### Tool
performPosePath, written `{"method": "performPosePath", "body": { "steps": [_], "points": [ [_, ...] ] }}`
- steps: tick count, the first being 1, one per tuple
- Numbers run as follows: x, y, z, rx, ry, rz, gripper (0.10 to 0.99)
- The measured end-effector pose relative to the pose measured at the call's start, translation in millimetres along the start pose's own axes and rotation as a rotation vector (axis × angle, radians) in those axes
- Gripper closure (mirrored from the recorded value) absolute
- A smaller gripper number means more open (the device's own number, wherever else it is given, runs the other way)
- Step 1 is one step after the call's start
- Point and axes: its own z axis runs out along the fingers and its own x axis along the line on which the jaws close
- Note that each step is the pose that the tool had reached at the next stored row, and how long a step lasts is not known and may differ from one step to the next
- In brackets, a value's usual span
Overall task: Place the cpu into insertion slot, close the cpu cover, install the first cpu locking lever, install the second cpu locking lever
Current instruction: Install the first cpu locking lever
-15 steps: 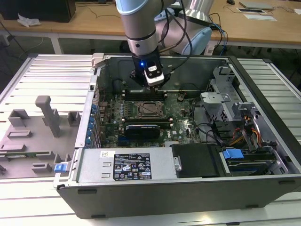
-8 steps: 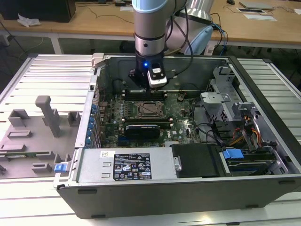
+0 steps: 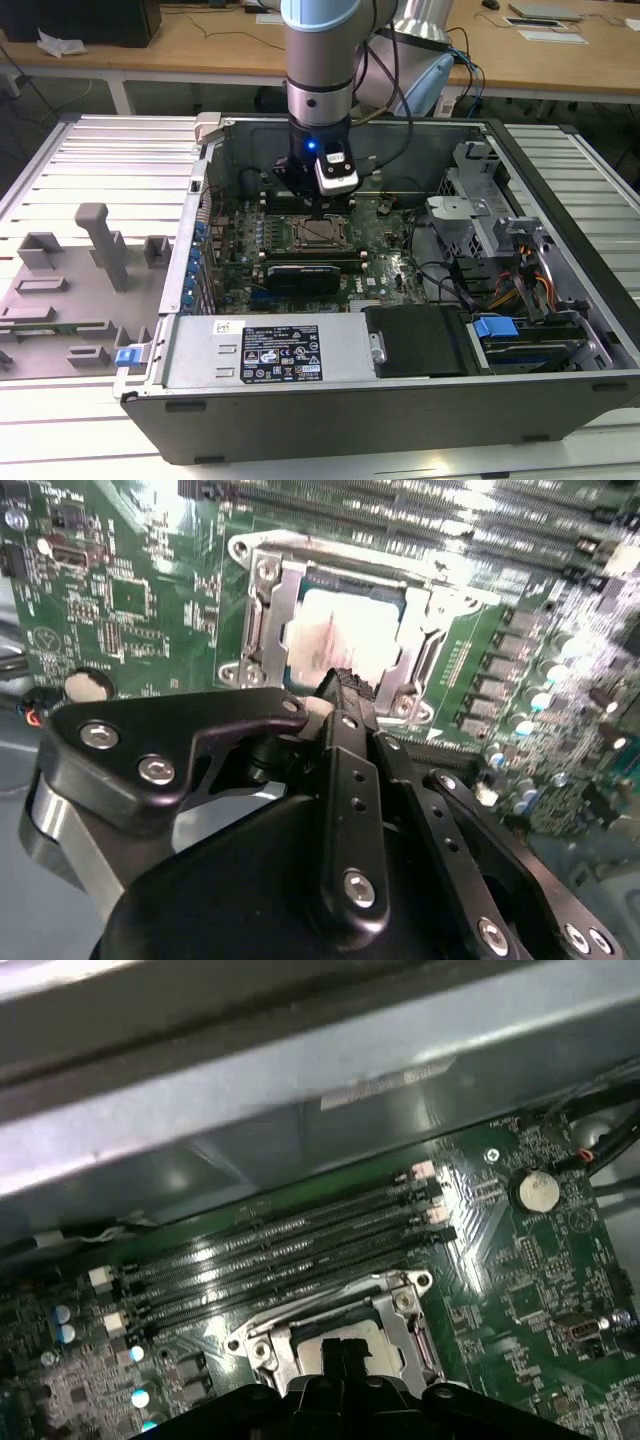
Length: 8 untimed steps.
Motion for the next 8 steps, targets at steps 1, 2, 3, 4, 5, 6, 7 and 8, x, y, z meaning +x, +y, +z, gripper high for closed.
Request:
{"method": "performPosePath", "body": {
  "steps": [1, 2, 3, 4, 5, 6, 7, 8],
  "points": [
    [0.0, 0.0, 0.1, 0.006, -0.0015, -0.016, 0.98],
    [0.0, 0.0, 0.1, 0.009, -0.0017, -0.032, 0.98],
    [-0.1, 0.0, 0.1, 0.011, -0.0016, -0.049, 0.98],
    [0.0, -0.1, 0.1, 0.012, -0.0009, -0.073, 0.98],
    [0.0, -0.1, 0.1, 0.011, -0.0004, -0.089, 0.98],
    [0.1, 0.0, 0.2, 0.01, 0.0011, -0.124, 0.98],
    [0.0, 0.0, 0.3, 0.009, 0.0019, -0.144, 0.98],
    [0.0, 0.0, 0.3, 0.009, 0.0027, -0.164, 0.98]
  ]
}}
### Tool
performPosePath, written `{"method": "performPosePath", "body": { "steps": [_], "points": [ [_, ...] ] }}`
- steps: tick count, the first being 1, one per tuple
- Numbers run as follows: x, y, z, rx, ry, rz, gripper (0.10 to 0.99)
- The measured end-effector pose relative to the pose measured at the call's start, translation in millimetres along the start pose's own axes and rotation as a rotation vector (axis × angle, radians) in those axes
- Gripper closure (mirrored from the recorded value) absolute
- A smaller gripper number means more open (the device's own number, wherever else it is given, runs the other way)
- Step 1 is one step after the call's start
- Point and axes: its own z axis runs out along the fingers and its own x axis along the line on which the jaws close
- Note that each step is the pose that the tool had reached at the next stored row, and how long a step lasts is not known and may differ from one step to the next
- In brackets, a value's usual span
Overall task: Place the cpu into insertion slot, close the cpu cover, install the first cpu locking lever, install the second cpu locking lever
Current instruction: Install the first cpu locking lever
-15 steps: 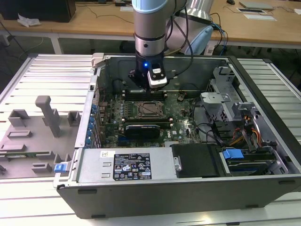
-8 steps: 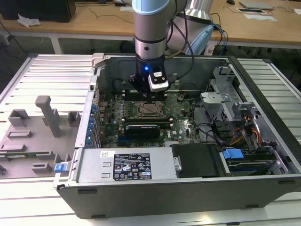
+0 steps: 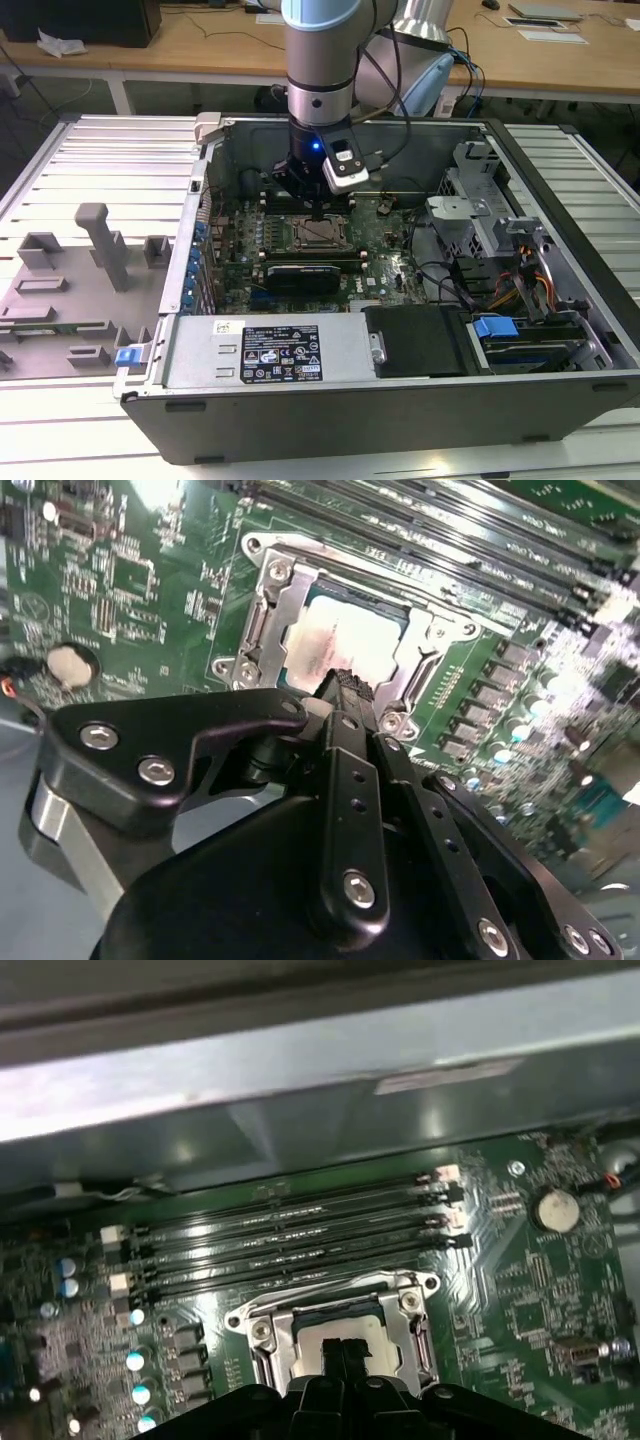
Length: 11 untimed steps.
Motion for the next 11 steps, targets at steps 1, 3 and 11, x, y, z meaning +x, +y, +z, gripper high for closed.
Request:
{"method": "performPosePath", "body": {
  "steps": [1, 3, 11],
  "points": [
    [-0.1, 0.0, 0.0, -0.001, 0.0009, -0.022, 0.98],
    [-0.2, 0.0, -0.1, 0.0, 0.0018, -0.038, 0.98],
    [-0.8, 0.5, -13.4, 0.0, 0.0019, -0.038, 0.98]
  ]
}}
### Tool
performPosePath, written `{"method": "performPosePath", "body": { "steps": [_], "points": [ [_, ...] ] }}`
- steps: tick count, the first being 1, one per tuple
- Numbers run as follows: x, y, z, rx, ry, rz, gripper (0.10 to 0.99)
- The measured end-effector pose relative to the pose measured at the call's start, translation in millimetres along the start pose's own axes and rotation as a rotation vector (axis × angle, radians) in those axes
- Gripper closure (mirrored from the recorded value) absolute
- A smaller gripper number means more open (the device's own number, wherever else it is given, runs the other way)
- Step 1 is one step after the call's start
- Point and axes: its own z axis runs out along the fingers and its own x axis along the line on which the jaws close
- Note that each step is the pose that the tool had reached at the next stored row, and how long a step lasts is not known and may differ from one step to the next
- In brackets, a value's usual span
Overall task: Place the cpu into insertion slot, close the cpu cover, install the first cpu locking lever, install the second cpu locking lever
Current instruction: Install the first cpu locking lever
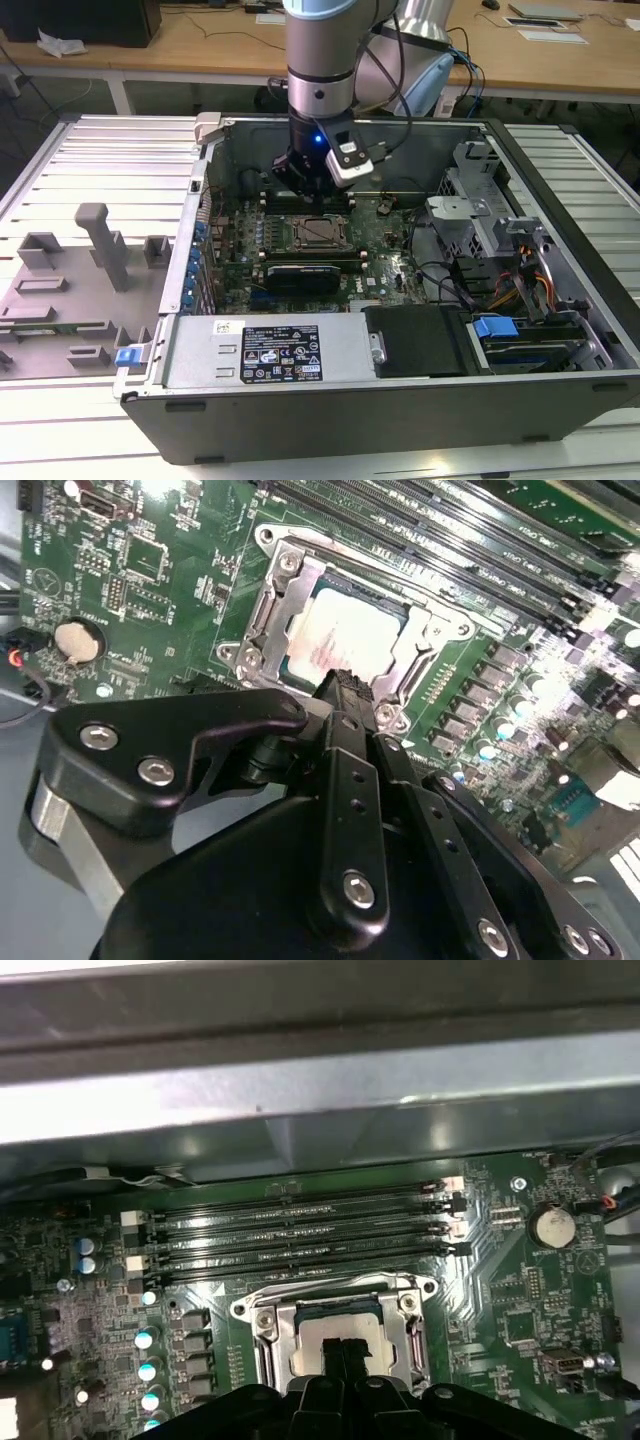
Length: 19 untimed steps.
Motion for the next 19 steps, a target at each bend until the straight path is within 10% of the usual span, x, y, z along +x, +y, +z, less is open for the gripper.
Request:
{"method": "performPosePath", "body": {
  "steps": [19],
  "points": [
    [-2.6, -19.4, -8.7, 0.0, -0.0001, 0.0, 0.98]
  ]
}}
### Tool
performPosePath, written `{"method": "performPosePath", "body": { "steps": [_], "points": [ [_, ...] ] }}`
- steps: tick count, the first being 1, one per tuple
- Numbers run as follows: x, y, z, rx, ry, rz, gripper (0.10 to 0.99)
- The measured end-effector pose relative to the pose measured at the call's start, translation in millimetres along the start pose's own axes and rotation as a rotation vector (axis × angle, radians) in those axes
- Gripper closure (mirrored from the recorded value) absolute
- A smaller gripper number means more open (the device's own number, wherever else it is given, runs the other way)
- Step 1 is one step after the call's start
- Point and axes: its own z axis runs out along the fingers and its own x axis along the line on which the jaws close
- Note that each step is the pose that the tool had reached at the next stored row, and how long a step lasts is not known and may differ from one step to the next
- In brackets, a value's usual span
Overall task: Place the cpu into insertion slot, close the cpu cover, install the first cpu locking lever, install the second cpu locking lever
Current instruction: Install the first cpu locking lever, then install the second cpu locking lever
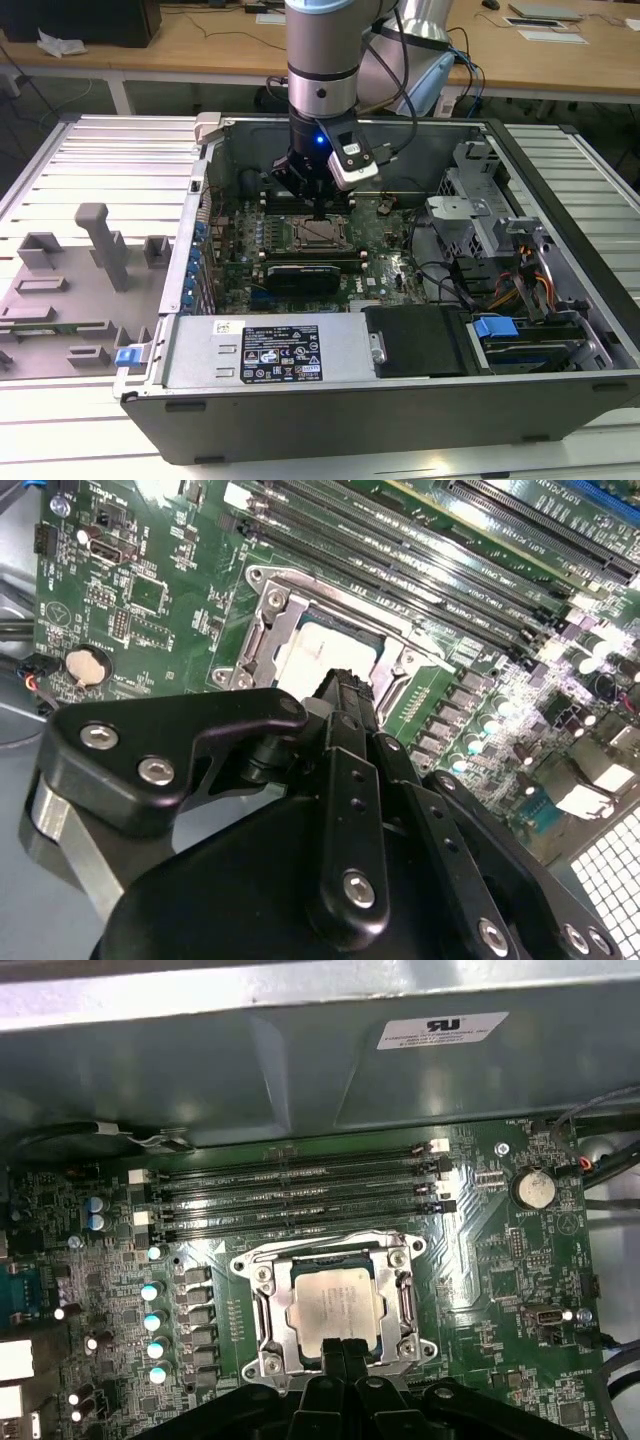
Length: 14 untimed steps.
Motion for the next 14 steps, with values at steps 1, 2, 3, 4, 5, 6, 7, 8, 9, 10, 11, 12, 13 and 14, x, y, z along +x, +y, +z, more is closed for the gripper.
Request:
{"method": "performPosePath", "body": {
  "steps": [1, 2, 3, 4, 5, 6, 7, 8, 9, 10, 11, 12, 13, 14],
  "points": [
    [0.0, 0.0, -0.1, 0.0, 0.0, 0.0, 0.98],
    [0.0, 0.0, -0.3, 0.0, 0.0001, 0.0, 0.98],
    [0.0, 0.0, -0.3, 0.0, 0.0001, 0.0, 0.98],
    [0.0, 0.0, -0.3, 0.0, 0.0001, 0.0, 0.98],
    [0.0, 0.0, -0.4, 0.0, 0.0001, 0.0, 0.98],
    [0.0, 0.0, -0.5, 0.0, 0.0001, 0.0, 0.98],
    [0.0, 0.0, -0.6, 0.0, 0.0001, 0.0, 0.98],
    [0.0, 0.0, -0.7, 0.0, 0.0001, 0.0, 0.98],
    [0.0, 0.0, -0.7, 0.0, 0.0, 0.0, 0.98],
    [0.0, 0.0, -0.7, 0.0, 0.0001, 0.0, 0.98],
    [0.0, 0.0, -0.8, 0.0, 0.0001, 0.0, 0.98],
    [0.0, 0.0, -0.8, 0.0, 0.0001, 0.0, 0.98],
    [0.0, 0.0, -1.0, 0.0, 0.0001, 0.0, 0.98],
    [0.0, 0.0, -1.0, 0.0, 0.0001, 0.0, 0.98]
  ]
}}
